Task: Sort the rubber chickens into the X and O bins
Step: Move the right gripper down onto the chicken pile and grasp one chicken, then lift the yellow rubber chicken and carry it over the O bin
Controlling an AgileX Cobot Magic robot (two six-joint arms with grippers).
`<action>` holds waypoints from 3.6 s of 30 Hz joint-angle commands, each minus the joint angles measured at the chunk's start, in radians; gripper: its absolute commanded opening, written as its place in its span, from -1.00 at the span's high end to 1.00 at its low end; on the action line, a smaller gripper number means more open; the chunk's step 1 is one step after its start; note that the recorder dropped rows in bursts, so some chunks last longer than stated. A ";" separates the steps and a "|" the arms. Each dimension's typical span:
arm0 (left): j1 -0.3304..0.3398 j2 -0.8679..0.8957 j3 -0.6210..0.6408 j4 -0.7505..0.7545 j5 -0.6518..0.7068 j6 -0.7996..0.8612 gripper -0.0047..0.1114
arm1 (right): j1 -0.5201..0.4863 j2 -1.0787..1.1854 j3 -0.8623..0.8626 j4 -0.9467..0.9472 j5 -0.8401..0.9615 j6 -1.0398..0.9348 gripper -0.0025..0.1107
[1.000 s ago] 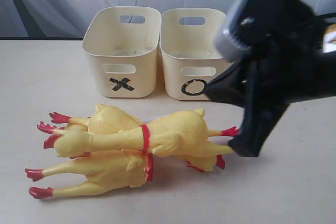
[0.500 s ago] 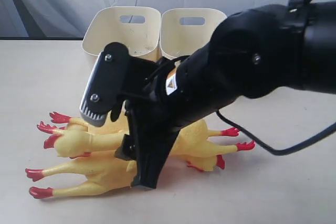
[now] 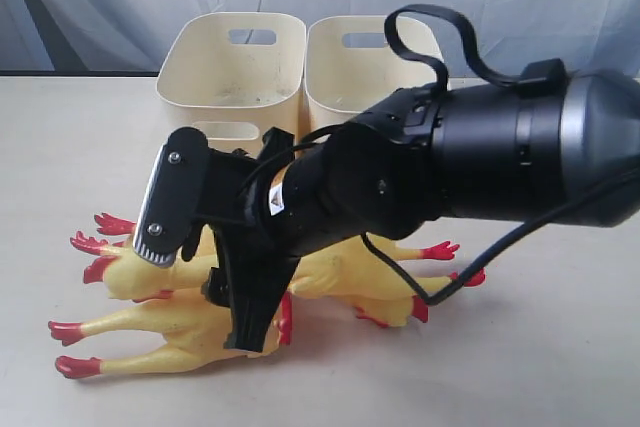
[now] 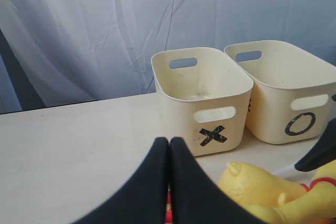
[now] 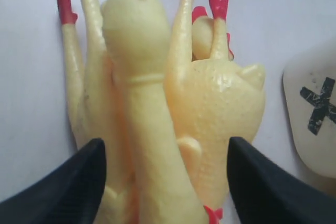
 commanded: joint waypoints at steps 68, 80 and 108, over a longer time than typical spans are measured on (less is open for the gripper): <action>-0.003 0.003 -0.007 -0.002 0.009 0.000 0.92 | -0.001 -0.639 -0.004 -1.199 0.387 1.458 0.97; -0.003 0.003 -0.007 -0.002 0.009 0.000 0.92 | -0.001 -0.679 -0.004 -1.623 0.552 1.952 0.97; -0.003 0.003 -0.007 -0.005 0.009 0.000 0.92 | -0.585 -0.282 -0.177 -1.936 0.021 2.813 0.97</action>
